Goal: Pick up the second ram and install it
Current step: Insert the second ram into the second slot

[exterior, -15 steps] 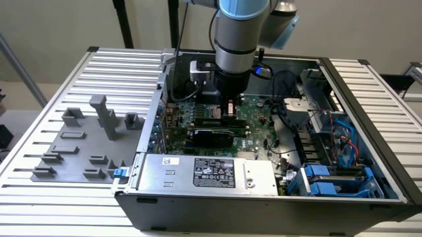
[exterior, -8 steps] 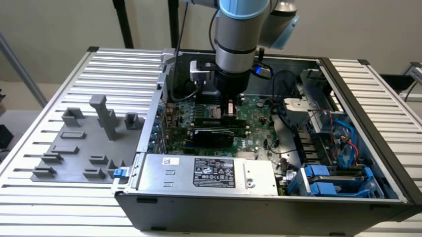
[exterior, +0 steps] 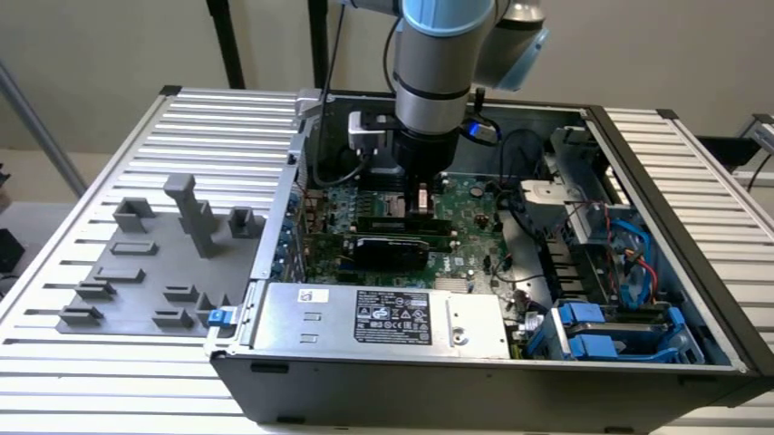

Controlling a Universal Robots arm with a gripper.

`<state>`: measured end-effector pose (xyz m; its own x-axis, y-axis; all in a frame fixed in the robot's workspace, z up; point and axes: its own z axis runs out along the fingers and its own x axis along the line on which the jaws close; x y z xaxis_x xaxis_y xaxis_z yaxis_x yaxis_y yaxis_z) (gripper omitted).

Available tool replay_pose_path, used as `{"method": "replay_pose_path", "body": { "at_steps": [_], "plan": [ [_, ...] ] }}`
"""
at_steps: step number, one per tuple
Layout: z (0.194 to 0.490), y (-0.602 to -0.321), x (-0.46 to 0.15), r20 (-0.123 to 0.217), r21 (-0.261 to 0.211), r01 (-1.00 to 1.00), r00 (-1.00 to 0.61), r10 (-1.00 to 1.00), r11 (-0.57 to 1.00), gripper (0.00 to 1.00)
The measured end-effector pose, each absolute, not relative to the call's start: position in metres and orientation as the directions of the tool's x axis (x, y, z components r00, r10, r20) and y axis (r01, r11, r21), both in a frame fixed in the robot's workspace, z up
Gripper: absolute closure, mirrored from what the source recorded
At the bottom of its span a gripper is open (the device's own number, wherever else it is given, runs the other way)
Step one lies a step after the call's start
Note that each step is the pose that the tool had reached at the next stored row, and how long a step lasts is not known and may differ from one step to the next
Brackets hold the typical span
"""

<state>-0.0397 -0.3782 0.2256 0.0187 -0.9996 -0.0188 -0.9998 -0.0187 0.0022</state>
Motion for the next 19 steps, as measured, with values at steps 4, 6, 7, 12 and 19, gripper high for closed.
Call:
{"method": "replay_pose_path", "body": {
  "at_steps": [4, 6, 7, 12, 19],
  "plan": [
    [0.2249, -0.3782, -0.0397, -0.019, 0.002, -1.000, 0.019, -1.000, -0.019, 0.86],
    [0.2244, -0.3782, -0.0397, -0.019, 0.002, -1.000, 0.019, -1.000, -0.019, 0.86],
    [0.2243, -0.3783, -0.0397, -0.019, 0.002, -1.000, 0.019, -1.000, -0.019, 0.86],
    [0.2232, -0.3783, -0.0397, -0.019, 0.002, -1.000, 0.019, -1.000, -0.019, 0.86],
    [0.2215, -0.3784, -0.0397, -0.019, 0.002, -1.000, 0.019, -1.000, -0.019, 0.86]
  ]
}}
